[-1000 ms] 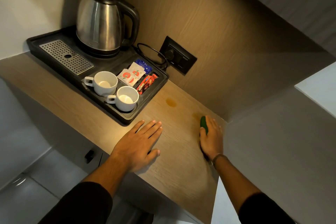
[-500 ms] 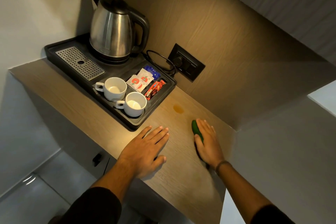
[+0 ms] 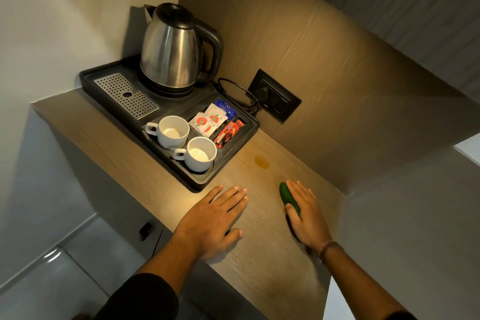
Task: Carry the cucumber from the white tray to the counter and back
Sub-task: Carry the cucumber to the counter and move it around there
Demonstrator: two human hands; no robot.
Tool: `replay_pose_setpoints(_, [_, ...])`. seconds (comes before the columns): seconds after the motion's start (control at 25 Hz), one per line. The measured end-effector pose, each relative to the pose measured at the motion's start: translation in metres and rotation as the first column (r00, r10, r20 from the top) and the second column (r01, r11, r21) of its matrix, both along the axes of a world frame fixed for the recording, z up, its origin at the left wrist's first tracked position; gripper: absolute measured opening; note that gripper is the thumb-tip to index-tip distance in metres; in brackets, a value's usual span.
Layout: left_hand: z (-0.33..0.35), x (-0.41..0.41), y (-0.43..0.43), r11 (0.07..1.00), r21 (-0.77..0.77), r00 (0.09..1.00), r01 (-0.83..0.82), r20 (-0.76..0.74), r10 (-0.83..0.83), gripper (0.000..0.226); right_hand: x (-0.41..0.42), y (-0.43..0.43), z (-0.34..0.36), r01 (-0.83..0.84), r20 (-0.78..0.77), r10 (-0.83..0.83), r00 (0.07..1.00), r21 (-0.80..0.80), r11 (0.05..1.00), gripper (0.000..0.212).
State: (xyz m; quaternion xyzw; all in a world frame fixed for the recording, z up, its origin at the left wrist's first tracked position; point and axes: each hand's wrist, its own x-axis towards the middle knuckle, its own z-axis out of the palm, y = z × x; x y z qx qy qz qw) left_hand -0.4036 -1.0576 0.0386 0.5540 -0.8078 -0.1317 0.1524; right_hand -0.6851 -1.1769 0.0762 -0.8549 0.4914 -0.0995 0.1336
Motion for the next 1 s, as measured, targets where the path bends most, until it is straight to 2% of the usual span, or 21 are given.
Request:
replay_pose_setpoints(0.12, [0.003, -0.001, -0.001, 1.0, 0.003, 1.0, -0.001, 0.001, 0.001, 0.074, 0.038, -0.05, 0.011, 0.228, 0.016, -0.228, 0.973, 0.015, 0.974, 0.057])
replay_pose_setpoints(0.16, [0.004, -0.001, -0.001, 1.0, 0.004, 1.0, -0.004, 0.003, 0.004, 0.074, 0.058, -0.057, 0.011, 0.237, 0.012, -0.238, 0.971, 0.022, 0.971, 0.057])
replay_pose_setpoints(0.24, [0.004, 0.0, -0.001, 1.0, 0.012, 1.0, -0.004, -0.003, 0.004, 0.074, 0.077, -0.05, 0.003, 0.072, -0.008, -0.072, 0.997, 0.004, 0.997, 0.06])
replay_pose_setpoints(0.32, [0.005, 0.0, 0.001, 1.0, 0.023, 1.0, -0.002, -0.008, 0.002, 0.074, 0.055, -0.034, -0.004, -0.113, -0.018, 0.113, 0.993, 0.006, 0.994, 0.062])
replay_pose_setpoints(0.4, [0.005, 0.0, 0.001, 1.0, 0.023, 1.0, -0.007, -0.004, 0.007, 0.073, 0.036, -0.04, 0.0, -0.069, -0.02, 0.069, 0.997, -0.002, 0.998, 0.061])
replay_pose_setpoints(0.48, [0.007, 0.0, 0.001, 1.0, 0.029, 1.0, 0.002, 0.009, -0.002, 0.073, 0.053, -0.066, 0.007, 0.108, -0.002, -0.108, 0.994, 0.014, 0.994, 0.058])
replay_pose_setpoints(0.52, [0.008, 0.0, 0.001, 0.999, 0.031, 1.0, 0.007, 0.013, -0.007, 0.073, 0.069, -0.071, 0.011, 0.144, 0.012, -0.145, 0.989, 0.03, 0.989, 0.058])
replay_pose_setpoints(0.56, [0.008, 0.0, 0.001, 0.999, 0.033, 1.0, 0.008, 0.011, -0.008, 0.073, 0.08, -0.067, 0.009, 0.111, 0.006, -0.112, 0.994, 0.031, 0.993, 0.058])
replay_pose_setpoints(0.68, [0.008, 0.002, 0.001, 0.999, 0.045, 1.0, 0.0, 0.01, -0.001, 0.074, 0.064, -0.035, -0.005, -0.144, -0.009, 0.145, 0.989, 0.008, 0.989, 0.062])
replay_pose_setpoints(0.76, [0.007, 0.0, 0.001, 0.999, 0.046, 1.0, -0.003, 0.013, 0.002, 0.074, 0.043, -0.037, -0.003, -0.115, -0.018, 0.115, 0.993, -0.006, 0.993, 0.063])
replay_pose_setpoints(0.88, [0.008, 0.001, 0.0, 0.999, 0.042, 1.0, 0.005, 0.023, -0.006, 0.073, 0.079, -0.075, 0.009, 0.107, -0.01, -0.106, 0.994, 0.035, 0.994, 0.058])
replay_pose_setpoints(0.92, [0.008, 0.001, -0.001, 0.999, 0.04, 1.0, 0.005, 0.02, -0.006, 0.074, 0.091, -0.074, 0.008, 0.086, -0.013, -0.086, 0.996, 0.04, 0.995, 0.058])
replay_pose_setpoints(1.0, [0.007, 0.0, -0.001, 0.999, 0.044, 1.0, -0.001, 0.009, 0.0, 0.074, 0.091, -0.06, -0.002, -0.093, -0.004, 0.093, 0.996, 0.018, 0.996, 0.06])
